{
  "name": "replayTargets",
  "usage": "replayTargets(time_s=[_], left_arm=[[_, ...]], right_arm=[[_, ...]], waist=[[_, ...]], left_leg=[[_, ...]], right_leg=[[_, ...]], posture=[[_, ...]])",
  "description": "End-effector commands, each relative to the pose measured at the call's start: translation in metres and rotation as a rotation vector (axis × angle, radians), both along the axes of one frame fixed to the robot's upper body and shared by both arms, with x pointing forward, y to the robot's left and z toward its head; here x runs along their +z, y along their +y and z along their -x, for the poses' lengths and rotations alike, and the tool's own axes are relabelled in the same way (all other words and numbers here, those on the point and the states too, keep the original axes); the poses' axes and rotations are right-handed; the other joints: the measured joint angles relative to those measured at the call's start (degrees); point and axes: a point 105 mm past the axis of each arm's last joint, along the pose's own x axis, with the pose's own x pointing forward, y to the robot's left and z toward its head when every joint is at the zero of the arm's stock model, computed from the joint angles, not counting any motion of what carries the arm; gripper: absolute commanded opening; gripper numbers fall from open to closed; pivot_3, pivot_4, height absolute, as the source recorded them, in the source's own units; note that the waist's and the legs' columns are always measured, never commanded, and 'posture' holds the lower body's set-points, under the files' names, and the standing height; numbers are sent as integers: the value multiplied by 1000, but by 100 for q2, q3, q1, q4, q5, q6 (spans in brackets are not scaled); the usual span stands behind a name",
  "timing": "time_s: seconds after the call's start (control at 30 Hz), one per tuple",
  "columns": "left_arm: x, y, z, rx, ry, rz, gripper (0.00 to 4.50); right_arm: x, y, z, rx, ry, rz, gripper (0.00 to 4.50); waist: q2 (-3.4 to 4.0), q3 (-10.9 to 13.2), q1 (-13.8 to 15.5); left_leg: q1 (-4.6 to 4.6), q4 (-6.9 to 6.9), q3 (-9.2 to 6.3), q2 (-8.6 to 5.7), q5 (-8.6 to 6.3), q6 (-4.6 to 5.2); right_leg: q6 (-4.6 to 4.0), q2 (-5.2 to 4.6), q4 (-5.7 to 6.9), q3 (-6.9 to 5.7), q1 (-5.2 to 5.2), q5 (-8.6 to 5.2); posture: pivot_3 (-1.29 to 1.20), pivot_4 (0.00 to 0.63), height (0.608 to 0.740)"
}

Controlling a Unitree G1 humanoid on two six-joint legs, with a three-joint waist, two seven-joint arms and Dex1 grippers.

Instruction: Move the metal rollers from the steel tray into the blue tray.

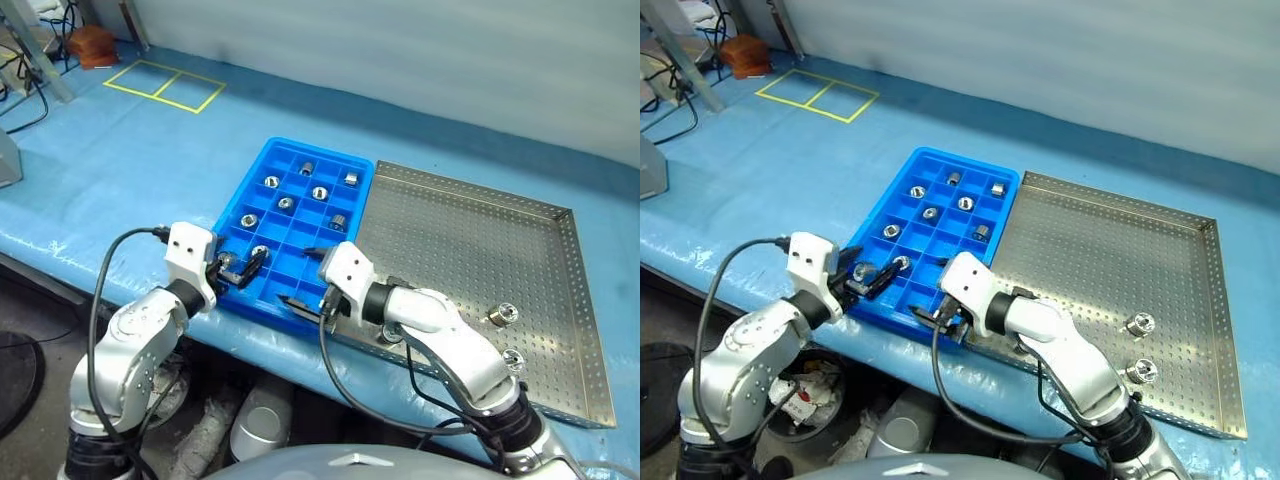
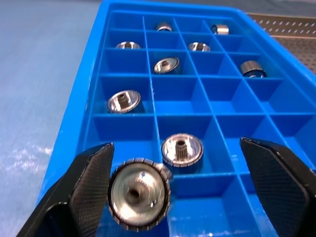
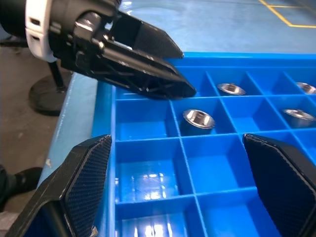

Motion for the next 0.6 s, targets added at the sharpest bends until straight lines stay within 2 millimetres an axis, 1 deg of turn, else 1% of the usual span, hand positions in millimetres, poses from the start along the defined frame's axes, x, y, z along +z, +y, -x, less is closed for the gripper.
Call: replayTargets(time_s=[0.03, 0.1, 0.23, 0.4, 0.43, 0.53, 0.6], left_arm=[[30, -17, 1, -110, -119, 28, 4488], [34, -23, -1, -144, -140, 21, 4488], [35, -40, -13, -214, -180, -2, 4488], [35, -68, -26, -321, -200, 14, 4488], [35, -72, -27, -339, -203, 22, 4488], [35, -97, -23, -454, -204, 51, 4488], [33, -107, -21, -506, -201, 53, 4488]], right_arm=[[15, -20, -1, -84, -42, -19, 4500], [16, -29, -2, -132, -37, -25, 4500], [18, -57, -8, -311, -32, -39, 4500], [10, -90, -14, -561, -10, -2, 4500], [8, -95, -15, -604, -6, 1, 4500], [-2, -119, -19, -796, 27, 28, 4500], [-7, -128, -20, -883, 52, 27, 4500]], waist=[[0, 0, -64], [0, 0, -139], [2, 0, -360], [5, -1, -732], [5, -1, -843], [5, -1, -1155], [5, -1, -1365]], left_leg=[[2, 1, -2, 0, 0, 0], [2, 2, -5, -2, 0, 0], [5, 2, -12, -5, 1, 2], [6, 7, -17, -8, 4, 5], [6, 8, -18, -8, 4, 6], [4, 10, -21, -13, 5, 9], [6, 10, -21, -15, 6, 10]], right_leg=[[0, 0, -3, -1, 4, 0], [0, -1, -4, -3, 6, 0], [0, 0, -3, -2, 13, 0], [1, 1, -2, -1, 19, 0], [1, 1, -2, 1, 20, 1], [5, -1, -3, 8, 23, 3], [7, -1, -1, 14, 24, 6]], posture=[[305, 150, 740], [284, 150, 740], [221, 150, 740], [143, 150, 740], [143, 150, 740], [76, 150, 740], [54, 150, 740]])
